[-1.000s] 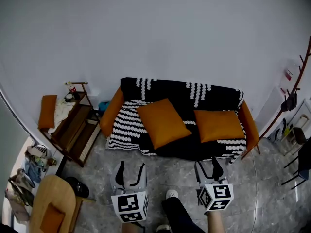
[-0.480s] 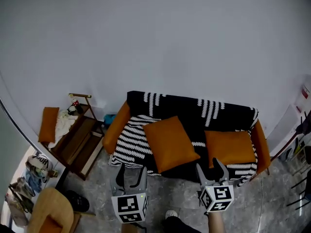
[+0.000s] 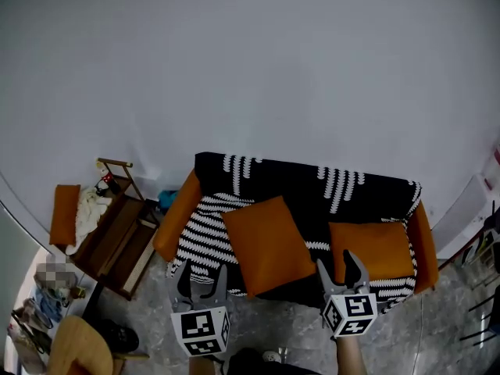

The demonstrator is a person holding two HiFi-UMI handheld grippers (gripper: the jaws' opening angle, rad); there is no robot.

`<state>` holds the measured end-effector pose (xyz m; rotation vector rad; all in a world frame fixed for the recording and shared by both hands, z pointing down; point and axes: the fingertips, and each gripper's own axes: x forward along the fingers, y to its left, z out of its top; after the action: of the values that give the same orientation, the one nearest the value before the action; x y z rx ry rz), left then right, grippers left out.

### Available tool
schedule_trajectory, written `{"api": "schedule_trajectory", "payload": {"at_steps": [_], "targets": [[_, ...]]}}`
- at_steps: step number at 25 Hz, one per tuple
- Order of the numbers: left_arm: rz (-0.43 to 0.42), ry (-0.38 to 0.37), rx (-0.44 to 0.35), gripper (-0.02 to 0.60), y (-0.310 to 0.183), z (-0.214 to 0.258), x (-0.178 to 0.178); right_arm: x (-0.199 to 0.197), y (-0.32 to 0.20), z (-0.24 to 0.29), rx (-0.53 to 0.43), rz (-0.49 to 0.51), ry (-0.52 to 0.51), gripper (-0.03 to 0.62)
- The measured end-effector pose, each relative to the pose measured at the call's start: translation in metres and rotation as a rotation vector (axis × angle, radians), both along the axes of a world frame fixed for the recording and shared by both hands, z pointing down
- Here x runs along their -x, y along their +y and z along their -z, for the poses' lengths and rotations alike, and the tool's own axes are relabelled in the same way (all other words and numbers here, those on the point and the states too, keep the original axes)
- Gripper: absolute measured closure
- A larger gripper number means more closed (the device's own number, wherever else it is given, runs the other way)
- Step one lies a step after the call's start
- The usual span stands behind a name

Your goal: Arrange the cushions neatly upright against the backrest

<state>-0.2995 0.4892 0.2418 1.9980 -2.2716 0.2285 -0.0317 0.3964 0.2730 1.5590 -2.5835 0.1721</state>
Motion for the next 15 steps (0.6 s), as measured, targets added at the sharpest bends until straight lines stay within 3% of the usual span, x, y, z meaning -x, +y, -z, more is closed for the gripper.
{"api": "schedule_trajectory", "payload": {"at_steps": [7,15], "targets": [[-0.01,0.005,0.037,0.287,-0.07,-0.019,0.025,0.013,-0.061,-0.024,0.042,-0.024,0.009,0.315],[-0.106,0.011,0.055,0.287,-0.192,-0.039,0.053,0.033,-0.155,-0.045,0.068,-0.116,0.035,0.315]]}}
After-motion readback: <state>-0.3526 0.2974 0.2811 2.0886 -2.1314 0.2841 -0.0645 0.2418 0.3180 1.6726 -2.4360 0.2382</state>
